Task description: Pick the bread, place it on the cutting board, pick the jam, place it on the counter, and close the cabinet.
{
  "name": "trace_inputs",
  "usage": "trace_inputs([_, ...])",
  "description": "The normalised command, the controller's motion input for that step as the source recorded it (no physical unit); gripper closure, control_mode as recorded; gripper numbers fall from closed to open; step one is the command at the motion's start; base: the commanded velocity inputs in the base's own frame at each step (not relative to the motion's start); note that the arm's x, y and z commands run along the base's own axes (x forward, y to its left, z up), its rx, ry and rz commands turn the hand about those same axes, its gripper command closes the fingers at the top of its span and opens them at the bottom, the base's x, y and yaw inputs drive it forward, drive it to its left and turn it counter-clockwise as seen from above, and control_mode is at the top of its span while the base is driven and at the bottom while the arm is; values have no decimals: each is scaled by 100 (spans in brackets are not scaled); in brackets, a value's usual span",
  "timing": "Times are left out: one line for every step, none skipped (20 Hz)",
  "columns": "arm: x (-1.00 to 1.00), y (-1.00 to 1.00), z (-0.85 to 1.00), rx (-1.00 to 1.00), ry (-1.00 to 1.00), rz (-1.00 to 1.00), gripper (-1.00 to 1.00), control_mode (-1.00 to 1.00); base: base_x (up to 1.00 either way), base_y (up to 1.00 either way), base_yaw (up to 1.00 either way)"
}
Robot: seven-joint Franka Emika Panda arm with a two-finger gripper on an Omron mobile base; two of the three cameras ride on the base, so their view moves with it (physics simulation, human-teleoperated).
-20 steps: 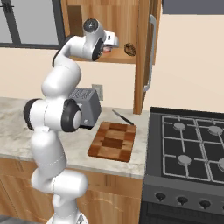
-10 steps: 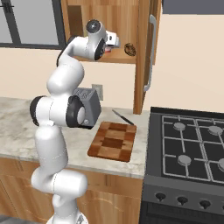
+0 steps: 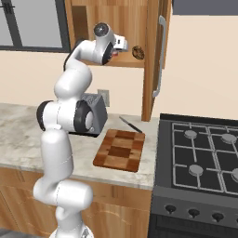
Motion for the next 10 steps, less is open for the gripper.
trace_inputs([26, 0, -9, 0, 0, 0, -100, -100, 0, 0, 0])
trace_inputs([24, -1, -6, 0, 0, 0, -100, -100, 0, 0, 0])
trace_inputs([24, -1, -5, 0, 0, 0, -100, -100, 0, 0, 0])
trace_inputs([19, 0, -4, 0, 0, 0, -100, -100, 0, 0, 0])
trace_inputs([9, 0, 0, 0, 0, 0, -100, -100, 0, 0, 0])
trace_inputs([11, 0, 0, 0, 0, 0, -100, -100, 0, 0, 0])
trace_inputs([11, 0, 0, 0, 0, 0, -100, -100, 0, 0, 0])
trace_inputs([6, 0, -1, 0, 0, 0, -100, -100, 0, 0, 0])
trace_inputs([5, 0, 0, 0, 0, 0, -100, -100, 0, 0, 0])
trace_inputs([2, 0, 0, 0, 0, 0, 100, -100, 0, 0, 0])
